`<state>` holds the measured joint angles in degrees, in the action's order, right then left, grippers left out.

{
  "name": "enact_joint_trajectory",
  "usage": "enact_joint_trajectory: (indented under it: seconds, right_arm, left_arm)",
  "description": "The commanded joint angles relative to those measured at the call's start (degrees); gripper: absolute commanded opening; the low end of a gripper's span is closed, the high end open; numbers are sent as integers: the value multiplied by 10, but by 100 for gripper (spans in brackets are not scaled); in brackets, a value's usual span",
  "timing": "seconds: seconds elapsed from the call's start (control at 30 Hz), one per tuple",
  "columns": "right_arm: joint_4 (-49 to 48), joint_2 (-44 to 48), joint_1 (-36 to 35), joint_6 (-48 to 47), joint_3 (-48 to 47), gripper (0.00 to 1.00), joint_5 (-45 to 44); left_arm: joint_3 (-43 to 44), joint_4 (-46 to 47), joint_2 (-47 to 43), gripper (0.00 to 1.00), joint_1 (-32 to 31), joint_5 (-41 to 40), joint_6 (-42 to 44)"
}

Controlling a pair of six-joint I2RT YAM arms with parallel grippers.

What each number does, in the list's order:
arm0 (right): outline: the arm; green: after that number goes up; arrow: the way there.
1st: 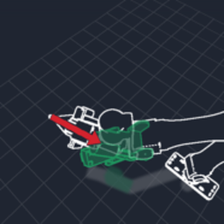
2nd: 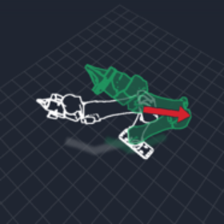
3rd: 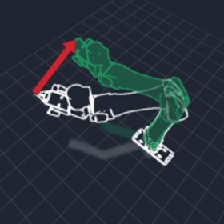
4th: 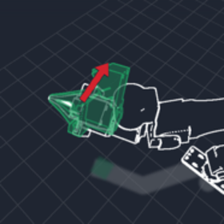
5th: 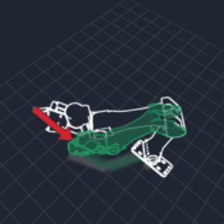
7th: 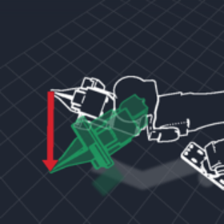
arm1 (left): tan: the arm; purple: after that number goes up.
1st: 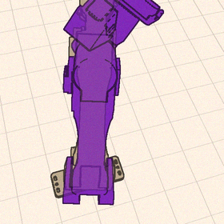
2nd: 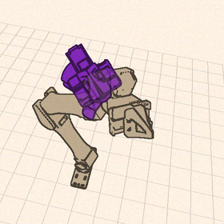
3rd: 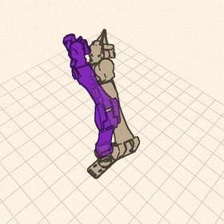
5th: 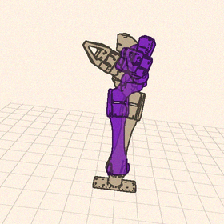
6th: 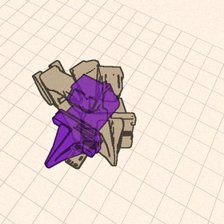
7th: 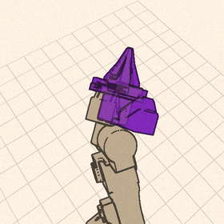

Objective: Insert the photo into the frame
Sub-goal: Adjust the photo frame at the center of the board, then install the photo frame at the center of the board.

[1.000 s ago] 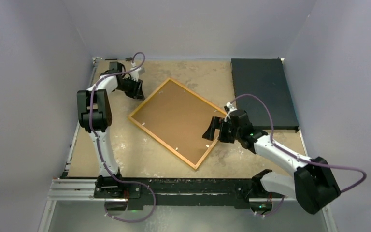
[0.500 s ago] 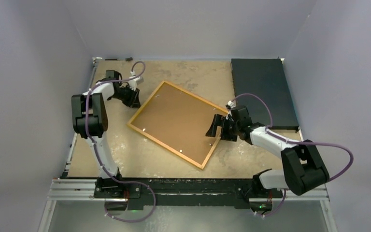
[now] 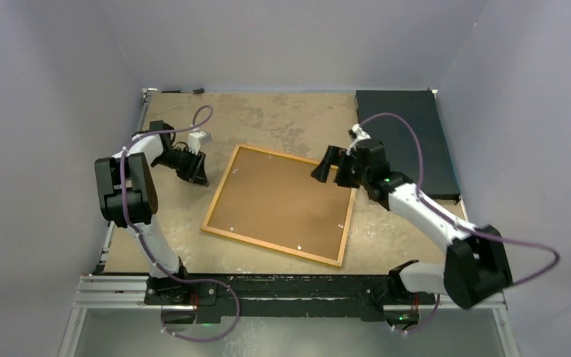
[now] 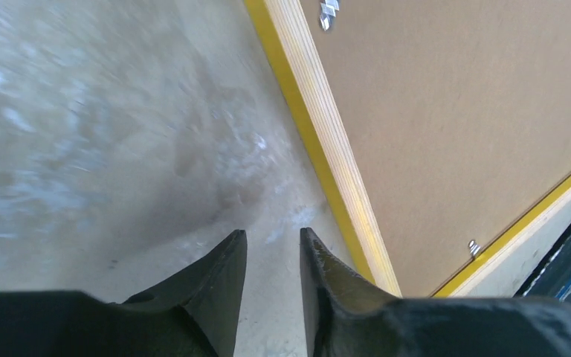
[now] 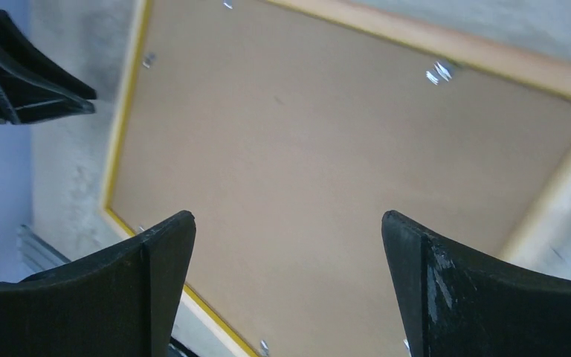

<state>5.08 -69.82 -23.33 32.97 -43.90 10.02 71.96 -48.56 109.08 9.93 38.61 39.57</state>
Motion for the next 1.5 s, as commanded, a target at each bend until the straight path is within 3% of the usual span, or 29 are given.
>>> enact_joint_trajectory:
  seconds: [0.0,0.1,0.23,0.47,0.93,1.47]
  right_arm:
    - [-157,-133,-64,62,-66,97,36]
    - [-195,-244,-113,76,-170,97,35]
    - [-212,-379,-154,86,-296,96,39]
    - [-213,-522,-189,110,-432,95,54]
    - [-229,-615,-203,148,-508,93,58]
    - [-244,-647,-223,191,-523,92,87]
  left_arm:
    - [62,19,27,35,5,88,-51]
    - [80,40,65,43,1,131,-89]
    - [77,58,94,44,-10,145,-101]
    - [38,80,95,28,-18,133,-96]
    - [13,106,91,12,-18,108,-104]
    - [6,115,85,7,-17,100,-108]
